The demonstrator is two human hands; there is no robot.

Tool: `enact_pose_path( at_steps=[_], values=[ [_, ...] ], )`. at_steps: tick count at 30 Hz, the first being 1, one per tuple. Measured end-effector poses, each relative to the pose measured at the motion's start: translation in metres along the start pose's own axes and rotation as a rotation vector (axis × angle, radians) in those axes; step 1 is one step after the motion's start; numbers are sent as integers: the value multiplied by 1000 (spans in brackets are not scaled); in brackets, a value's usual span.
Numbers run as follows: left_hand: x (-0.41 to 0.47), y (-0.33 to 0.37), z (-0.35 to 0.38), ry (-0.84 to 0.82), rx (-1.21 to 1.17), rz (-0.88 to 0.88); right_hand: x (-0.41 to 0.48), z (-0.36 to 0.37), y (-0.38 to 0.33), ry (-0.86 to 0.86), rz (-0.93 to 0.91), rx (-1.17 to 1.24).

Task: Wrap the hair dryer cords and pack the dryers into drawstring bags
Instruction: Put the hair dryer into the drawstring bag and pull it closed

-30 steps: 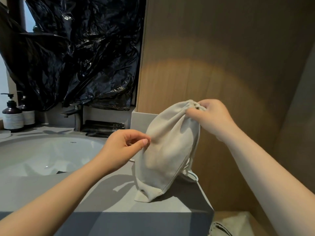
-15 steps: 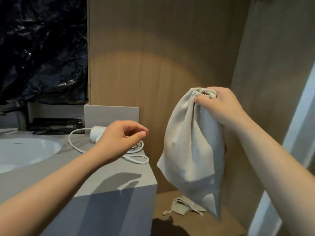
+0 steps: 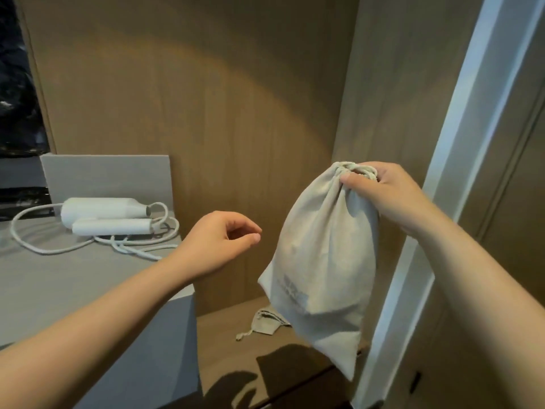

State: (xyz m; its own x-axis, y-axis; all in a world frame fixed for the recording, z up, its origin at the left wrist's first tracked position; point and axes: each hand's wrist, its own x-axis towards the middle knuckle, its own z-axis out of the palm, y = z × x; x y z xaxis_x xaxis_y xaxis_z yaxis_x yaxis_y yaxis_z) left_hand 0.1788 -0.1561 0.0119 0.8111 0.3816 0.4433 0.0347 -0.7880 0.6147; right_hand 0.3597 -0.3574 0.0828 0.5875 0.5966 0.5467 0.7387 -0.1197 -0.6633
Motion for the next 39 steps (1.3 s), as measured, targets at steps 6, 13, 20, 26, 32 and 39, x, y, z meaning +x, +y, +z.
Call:
enact_pose_path(
  at_steps=[6, 13, 20, 26, 32, 39],
  values=[
    [39, -30, 85, -158, 30, -69, -13, 4, 76, -12, 143, -64],
    [86, -86, 190, -287, 49, -226, -20, 11, 177, 5, 306, -153],
    [124, -171, 285, -376, 116, -379, -18, 37, 273, 8, 419, -177],
    [145, -248, 366, -480, 163, -443, -18, 67, 341, 6, 496, -150],
    [161, -307, 424, -586, 215, -353, -2, 98, 377, -12, 505, -135],
    [174, -342, 463, -851, 340, -223, 23, 124, 399, -5, 492, -106]
  ],
)
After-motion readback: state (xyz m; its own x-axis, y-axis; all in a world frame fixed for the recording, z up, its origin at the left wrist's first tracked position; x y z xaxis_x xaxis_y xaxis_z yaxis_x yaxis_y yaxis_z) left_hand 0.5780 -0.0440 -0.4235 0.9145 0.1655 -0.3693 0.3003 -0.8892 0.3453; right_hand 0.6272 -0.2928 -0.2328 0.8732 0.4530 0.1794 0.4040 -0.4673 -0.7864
